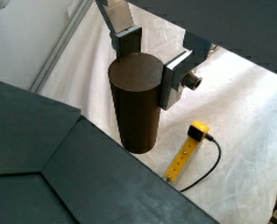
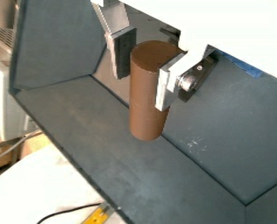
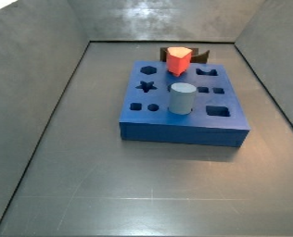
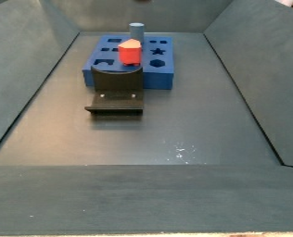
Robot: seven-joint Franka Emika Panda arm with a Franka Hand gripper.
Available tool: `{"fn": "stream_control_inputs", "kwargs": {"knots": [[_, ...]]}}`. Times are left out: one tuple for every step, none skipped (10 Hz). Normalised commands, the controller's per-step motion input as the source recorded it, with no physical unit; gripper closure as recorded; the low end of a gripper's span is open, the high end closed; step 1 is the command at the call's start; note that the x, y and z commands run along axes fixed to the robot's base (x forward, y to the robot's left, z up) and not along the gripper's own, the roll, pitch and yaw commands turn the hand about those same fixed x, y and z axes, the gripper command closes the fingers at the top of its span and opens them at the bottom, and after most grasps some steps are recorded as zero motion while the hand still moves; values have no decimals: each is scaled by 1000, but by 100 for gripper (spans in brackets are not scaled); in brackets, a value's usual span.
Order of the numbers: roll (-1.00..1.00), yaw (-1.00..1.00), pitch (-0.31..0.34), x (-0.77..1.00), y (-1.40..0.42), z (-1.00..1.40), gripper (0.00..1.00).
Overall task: Pick up the round object. Move up. Place the round object on the fixture. Regrasp the round object. Move to above the board. Insert the round object.
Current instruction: Move to above the board.
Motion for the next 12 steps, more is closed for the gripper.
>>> {"fn": "stream_control_inputs", "kwargs": {"knots": [[-78,-94,-15,-80,-14,829,100],[-81,-98,56,-59,-11,599,100],[-81,-82,123,-42,-14,363,100],[-85,-63,171,-27,-14,184,100],[-1000,20,-46,-315,-1000,-108,100],[-1000,28,-50,-312,-1000,-109,100],[-1000,32,-51,-320,-1000,-97,100],[-1000,28,-53,-320,-1000,-109,100],[-1000,27,-60,-319,-1000,-106,100],[-1000,25,-61,-321,-1000,-102,100],[-1000,22,-63,-325,-1000,-96,100],[-1000,20,-65,-328,-1000,-96,100]]}}
